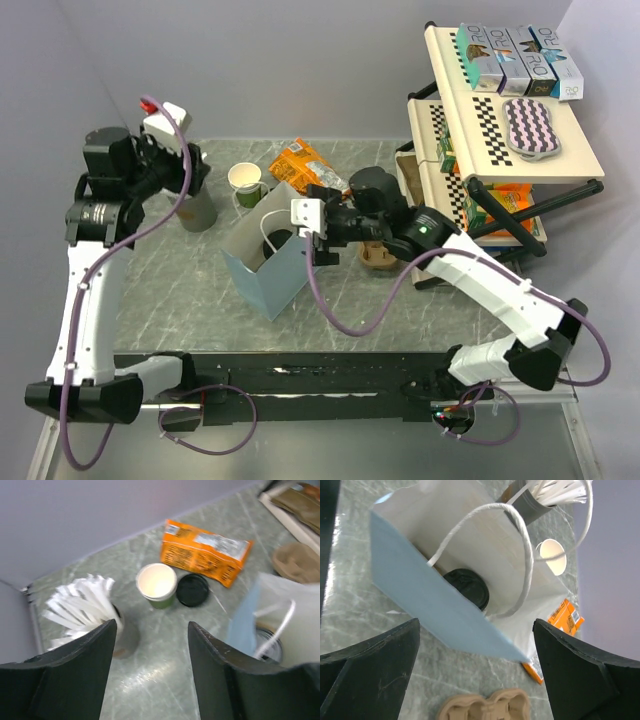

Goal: Pack the takeout coffee

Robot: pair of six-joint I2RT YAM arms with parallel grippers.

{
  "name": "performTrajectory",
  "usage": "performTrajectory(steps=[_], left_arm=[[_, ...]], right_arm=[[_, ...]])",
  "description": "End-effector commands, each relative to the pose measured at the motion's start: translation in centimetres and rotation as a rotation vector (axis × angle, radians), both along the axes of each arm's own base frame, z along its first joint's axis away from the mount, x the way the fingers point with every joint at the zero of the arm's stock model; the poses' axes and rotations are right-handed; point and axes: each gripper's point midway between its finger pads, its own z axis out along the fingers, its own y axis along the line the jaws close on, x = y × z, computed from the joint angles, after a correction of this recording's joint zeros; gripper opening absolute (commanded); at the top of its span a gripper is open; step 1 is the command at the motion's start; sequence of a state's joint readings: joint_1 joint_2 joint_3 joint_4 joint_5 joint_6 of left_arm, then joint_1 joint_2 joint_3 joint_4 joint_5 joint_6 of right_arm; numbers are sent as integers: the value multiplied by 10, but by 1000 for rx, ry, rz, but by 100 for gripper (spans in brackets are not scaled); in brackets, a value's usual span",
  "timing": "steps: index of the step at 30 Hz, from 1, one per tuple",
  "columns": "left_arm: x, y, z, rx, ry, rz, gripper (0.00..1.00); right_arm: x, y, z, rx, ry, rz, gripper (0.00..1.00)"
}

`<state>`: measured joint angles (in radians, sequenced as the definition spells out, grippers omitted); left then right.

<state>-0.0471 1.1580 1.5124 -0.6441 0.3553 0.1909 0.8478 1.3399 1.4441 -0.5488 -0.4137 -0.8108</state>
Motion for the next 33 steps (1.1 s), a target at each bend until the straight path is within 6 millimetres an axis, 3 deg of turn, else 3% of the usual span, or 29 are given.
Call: performTrajectory(steps=[1, 3, 4, 6, 7, 8, 13, 18, 22, 26, 29, 33], left_arm=[[33, 29, 14, 7, -18, 139, 61], [53, 32, 5, 11, 38, 150, 57], [59, 34, 14, 15, 26, 161, 55], [77, 36, -10, 33, 115, 169, 52], [83, 39, -5, 41, 115, 186, 50], [92, 41, -21, 50, 163, 192, 50], [105, 45, -55, 88, 292, 201, 51], [95, 54, -71, 148, 384, 219, 45], [66, 61, -86, 205, 469, 221, 43], [50, 65, -101, 226, 540, 240, 44], [49, 70, -110, 228, 564, 272, 50], [53, 71, -115, 235, 577, 275, 48]], right_arm=[[-23, -25, 16, 14, 11, 3, 100], [-26, -34, 25, 30, 11, -16, 100], [-28, -40, 27, 39, 35, -40, 100], [-29, -46, 29, 47, 60, -63, 100], [-30, -52, 32, 59, 74, -83, 100], [-31, -54, 29, 58, 85, -94, 100], [-24, -66, 30, 77, 71, -150, 100], [-13, -71, 33, 91, 69, -184, 100], [-7, -70, 32, 85, 71, -188, 100], [-6, -65, 32, 82, 78, -171, 100], [-5, -61, 30, 79, 86, -158, 100], [-4, -59, 32, 79, 83, -154, 100]])
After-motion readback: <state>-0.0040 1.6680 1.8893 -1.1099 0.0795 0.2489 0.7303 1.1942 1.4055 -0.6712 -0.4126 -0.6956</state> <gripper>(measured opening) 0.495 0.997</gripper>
